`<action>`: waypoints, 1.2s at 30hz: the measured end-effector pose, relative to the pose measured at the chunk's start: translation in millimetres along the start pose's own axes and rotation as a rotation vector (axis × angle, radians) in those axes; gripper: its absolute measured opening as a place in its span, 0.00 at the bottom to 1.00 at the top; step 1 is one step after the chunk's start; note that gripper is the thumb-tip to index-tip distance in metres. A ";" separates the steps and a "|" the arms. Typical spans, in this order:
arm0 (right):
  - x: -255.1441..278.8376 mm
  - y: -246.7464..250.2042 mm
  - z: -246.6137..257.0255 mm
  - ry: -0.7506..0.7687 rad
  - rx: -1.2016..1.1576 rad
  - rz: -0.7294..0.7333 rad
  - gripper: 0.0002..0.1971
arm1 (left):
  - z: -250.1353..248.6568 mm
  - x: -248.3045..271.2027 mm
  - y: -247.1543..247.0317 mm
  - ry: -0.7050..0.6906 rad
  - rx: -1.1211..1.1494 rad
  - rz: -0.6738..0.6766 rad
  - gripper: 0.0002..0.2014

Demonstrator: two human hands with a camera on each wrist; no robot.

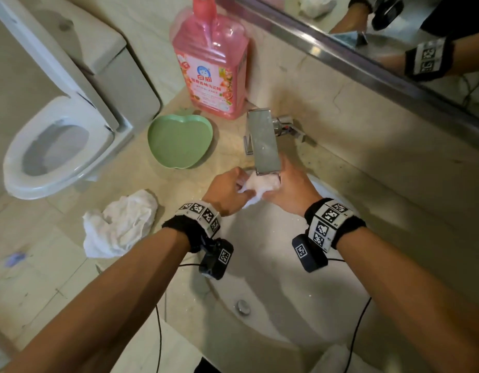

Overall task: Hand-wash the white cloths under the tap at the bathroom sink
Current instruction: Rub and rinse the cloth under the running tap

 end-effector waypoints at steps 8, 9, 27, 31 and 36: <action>11.5 4.1 -8.8 0.057 -0.114 -0.022 0.24 | -3.3 -3.7 0.4 -0.043 -0.002 0.077 0.18; 11.5 3.6 -13.2 0.049 -0.113 -0.038 0.24 | -1.7 -5.4 -2.1 -0.033 -0.005 0.048 0.16; 12.6 12.9 -41.8 -0.027 -0.369 0.075 0.16 | -5.8 -14.9 14.0 -0.036 0.038 -0.012 0.15; 9.4 0.6 -44.8 -0.019 -0.313 0.170 0.16 | 4.6 -12.0 12.2 -0.002 -0.078 -0.061 0.15; 11.2 -10.2 -42.4 -0.052 -0.095 0.168 0.22 | 13.3 -7.4 21.1 -0.044 0.140 0.013 0.10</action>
Point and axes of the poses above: each hand's wrist, its own x-axis away from the middle knuckle, its own y-axis out of the back of the hand, z = x × y, the point moved 2 cm from there along -x, towards the middle knuckle, and after that the axes turned 14 degrees about z, right-handed, at the moved point
